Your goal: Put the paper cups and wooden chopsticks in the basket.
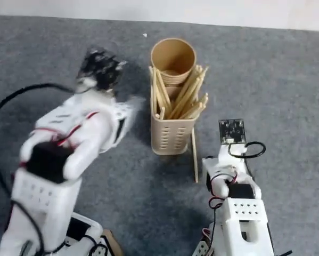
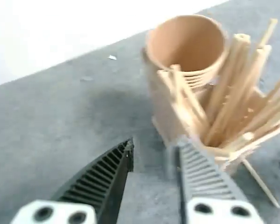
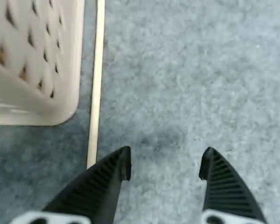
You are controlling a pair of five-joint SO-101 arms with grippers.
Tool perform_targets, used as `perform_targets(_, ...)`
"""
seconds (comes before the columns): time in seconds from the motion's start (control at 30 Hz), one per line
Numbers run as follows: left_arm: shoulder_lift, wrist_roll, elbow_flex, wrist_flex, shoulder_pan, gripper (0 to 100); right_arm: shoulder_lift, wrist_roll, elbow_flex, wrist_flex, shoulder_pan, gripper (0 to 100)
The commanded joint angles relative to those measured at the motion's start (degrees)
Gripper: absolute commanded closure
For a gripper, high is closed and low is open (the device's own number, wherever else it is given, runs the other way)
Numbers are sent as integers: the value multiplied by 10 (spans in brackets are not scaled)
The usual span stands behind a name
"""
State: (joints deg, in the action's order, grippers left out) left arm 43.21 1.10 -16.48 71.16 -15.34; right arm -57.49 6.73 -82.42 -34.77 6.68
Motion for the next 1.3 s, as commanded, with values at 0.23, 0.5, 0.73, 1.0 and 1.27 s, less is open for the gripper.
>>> perform_targets(0.23,-227,-25,197,2,-67,752,1,-4,2,8,-3,753)
perform_targets(0.5,-325,-96,198,-1,-26,752,1,-4,2,8,-3,753)
perform_targets(0.73,-361,-124,202,-1,24,832,1,-4,2,8,-3,753)
perform_targets(1.0,-359,-122,197,3,12,832,1,-4,2,8,-3,753)
perform_targets(1.27,-353,-121,213,21,-29,832,1,-4,2,8,-3,753)
